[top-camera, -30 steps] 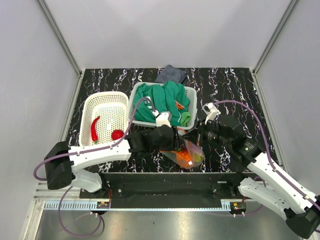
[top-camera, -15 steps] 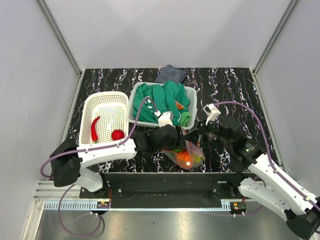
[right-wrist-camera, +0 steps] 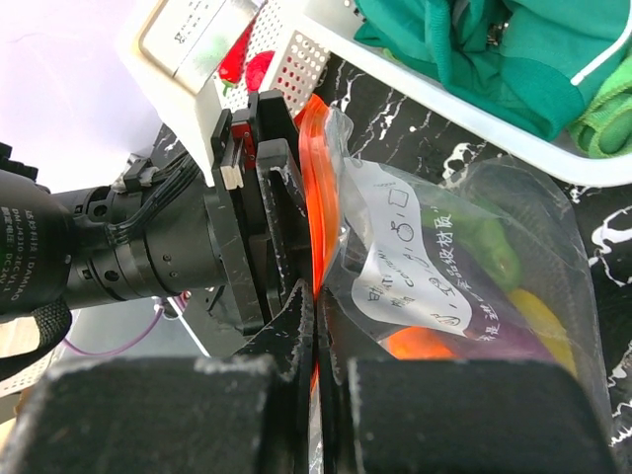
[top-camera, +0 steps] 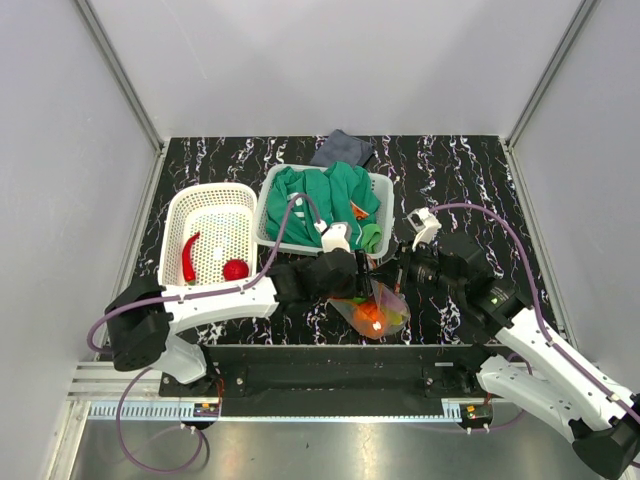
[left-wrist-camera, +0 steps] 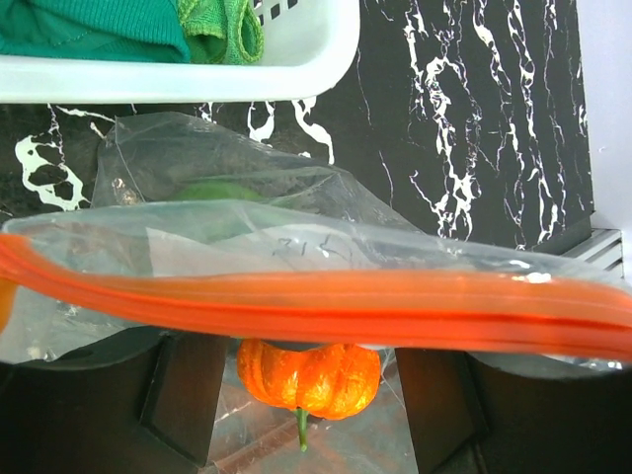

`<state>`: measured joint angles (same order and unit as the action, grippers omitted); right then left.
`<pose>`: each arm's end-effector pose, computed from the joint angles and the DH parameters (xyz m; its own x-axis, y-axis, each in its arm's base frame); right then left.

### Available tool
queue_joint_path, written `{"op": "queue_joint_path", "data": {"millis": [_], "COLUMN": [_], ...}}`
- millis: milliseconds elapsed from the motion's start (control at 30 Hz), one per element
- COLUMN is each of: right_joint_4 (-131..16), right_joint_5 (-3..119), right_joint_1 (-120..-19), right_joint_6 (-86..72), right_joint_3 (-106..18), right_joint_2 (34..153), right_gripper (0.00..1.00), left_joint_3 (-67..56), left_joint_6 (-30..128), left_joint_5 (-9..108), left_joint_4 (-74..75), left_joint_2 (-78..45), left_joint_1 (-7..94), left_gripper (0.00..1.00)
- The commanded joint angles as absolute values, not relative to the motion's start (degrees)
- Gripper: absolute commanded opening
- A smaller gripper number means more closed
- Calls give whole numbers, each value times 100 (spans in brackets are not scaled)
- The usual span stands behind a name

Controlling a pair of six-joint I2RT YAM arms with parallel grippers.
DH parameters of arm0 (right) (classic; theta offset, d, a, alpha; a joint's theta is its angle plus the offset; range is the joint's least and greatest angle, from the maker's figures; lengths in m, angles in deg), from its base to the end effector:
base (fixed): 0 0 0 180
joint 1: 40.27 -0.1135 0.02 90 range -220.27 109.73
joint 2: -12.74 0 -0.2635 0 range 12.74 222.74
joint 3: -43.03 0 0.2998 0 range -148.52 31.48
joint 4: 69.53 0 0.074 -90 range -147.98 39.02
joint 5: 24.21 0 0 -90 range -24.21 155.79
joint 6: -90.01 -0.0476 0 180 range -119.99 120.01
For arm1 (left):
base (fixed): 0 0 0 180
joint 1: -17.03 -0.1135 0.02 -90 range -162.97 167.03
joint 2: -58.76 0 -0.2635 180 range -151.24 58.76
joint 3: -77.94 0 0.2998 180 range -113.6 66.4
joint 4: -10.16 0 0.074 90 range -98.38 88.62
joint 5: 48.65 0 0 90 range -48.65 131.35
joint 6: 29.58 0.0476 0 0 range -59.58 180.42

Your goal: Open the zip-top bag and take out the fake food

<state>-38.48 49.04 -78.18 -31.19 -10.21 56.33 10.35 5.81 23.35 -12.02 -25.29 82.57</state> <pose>0.1778 0.1559 0.3018 -0.6607 0.1142 -0.7419 -0.5352 0.6213 0.5723 0.1680 -0.3338 0.2162 -0.7740 -0.1710 -0.6097 0.2327 0.8187 -0.5250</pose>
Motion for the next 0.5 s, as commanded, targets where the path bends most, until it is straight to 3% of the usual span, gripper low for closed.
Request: {"op": "queue_joint_path", "data": {"millis": [0, 333, 467], "right_joint_4": [-4102, -4041, -4032], "right_joint_5": [4821, 4891, 4953], "right_joint_1": [-7850, -7850, -7850], "right_joint_6": [-3155, -3137, -3049], "right_joint_3": [-1035, -1044, -1105], "right_joint_2": [5563, 5510, 5537], "right_gripper": [0, 0, 0], "left_joint_3": [1006, 1147, 1208], "left_joint_6": [742, 1102, 1296], "left_joint_5": [2342, 2350, 2517], "left_joint_4": [-851, -596, -543], "left_joint_2": [-2737, -2500, -2272], "left_joint_1": [8207, 8172, 8215], "left_gripper": [66, 32, 13]}}
